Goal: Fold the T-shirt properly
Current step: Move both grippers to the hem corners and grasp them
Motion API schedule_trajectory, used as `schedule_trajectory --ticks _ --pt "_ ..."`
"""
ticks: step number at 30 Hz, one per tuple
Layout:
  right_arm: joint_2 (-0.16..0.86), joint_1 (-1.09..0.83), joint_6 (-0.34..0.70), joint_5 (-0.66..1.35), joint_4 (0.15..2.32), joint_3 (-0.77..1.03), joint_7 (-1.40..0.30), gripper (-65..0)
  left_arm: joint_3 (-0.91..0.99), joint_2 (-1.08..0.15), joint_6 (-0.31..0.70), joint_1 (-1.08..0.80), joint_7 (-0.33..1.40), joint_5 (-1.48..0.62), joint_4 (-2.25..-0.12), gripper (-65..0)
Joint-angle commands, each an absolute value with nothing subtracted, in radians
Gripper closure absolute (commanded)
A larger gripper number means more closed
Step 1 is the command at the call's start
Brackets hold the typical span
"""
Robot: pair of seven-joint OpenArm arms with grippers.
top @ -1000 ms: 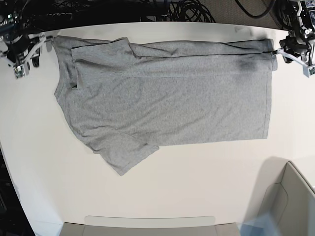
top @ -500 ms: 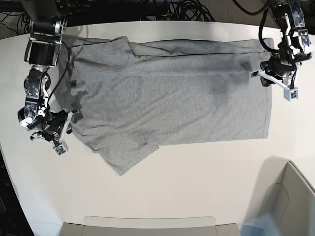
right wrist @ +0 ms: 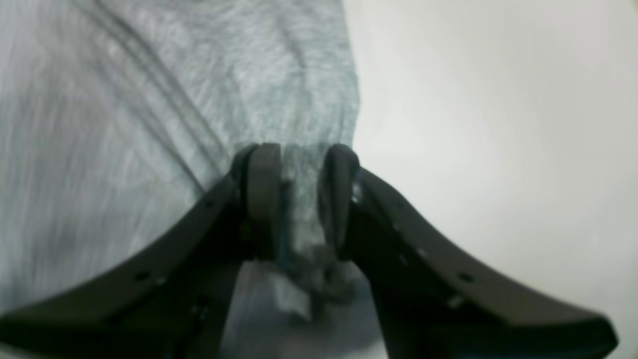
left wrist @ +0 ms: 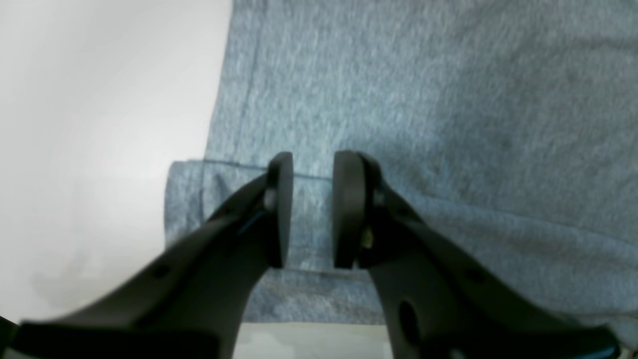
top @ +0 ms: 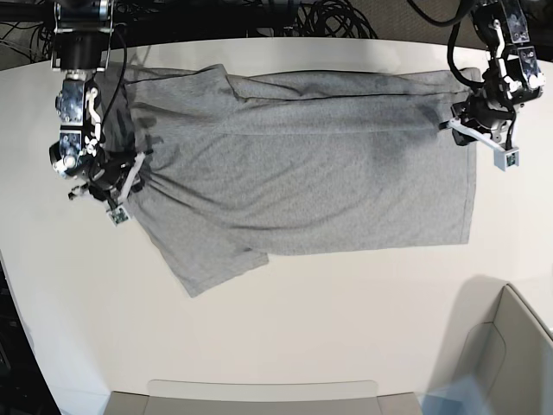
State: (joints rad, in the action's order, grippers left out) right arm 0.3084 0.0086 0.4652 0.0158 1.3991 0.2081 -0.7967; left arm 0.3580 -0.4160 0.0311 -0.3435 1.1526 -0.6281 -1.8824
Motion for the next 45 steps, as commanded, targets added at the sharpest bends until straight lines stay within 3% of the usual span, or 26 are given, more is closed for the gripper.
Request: schedule_trajectory --ticks 1,7,14,18,21,25,30,38,45 --pt "0.309 -0.058 0.49 -0.015 1.451 0.203 -0.914 -17.3 0.366 -0.437 0.033 -0.334 1.142 -0.631 -1.899 -14.3" --pt "0.239 -0.147 0.49 -0.015 1.652 0.237 -0.934 -17.3 0.357 -0.437 0.033 -0.302 1.142 -0.631 -1.899 -14.3" --pt "0.17 0.048 0.49 -0.015 1.779 0.348 -0.926 -17.3 0.36 -0.437 0.035 -0.3 1.142 -0.631 -1.899 -14.3" --pt "0.174 0.237 0.49 -0.015 1.613 0.344 -0.926 -17.3 0.357 -0.437 0.035 -0.3 1.142 -0.631 -1.899 -14.3" --pt "0.18 0.4 0.492 -0.015 1.34 0.344 -0.92 -17.3 0.358 -0.437 0.035 -0.3 1.142 -0.631 -1.899 -14.3" --pt "0.203 0.527 0.49 -0.015 0.987 0.343 -0.76 -17.3 0.358 -0.437 0.035 -0.3 1.142 -0.631 -1.899 -14.3" --pt "0.213 0.596 0.49 -0.015 0.723 0.343 -0.657 -17.3 0.358 -0.437 0.035 -0.3 1.142 -0.631 -1.899 -14.3" --pt "0.168 0.564 0.49 -0.015 0.659 0.196 -0.627 -17.3 0.357 -0.437 0.035 -0.262 1.142 -0.631 -1.893 -14.5" --pt "0.119 0.565 0.49 -0.015 0.653 0.159 -0.627 -17.3 0.341 -0.44 0.039 -0.124 1.142 -0.631 -1.75 -15.2"
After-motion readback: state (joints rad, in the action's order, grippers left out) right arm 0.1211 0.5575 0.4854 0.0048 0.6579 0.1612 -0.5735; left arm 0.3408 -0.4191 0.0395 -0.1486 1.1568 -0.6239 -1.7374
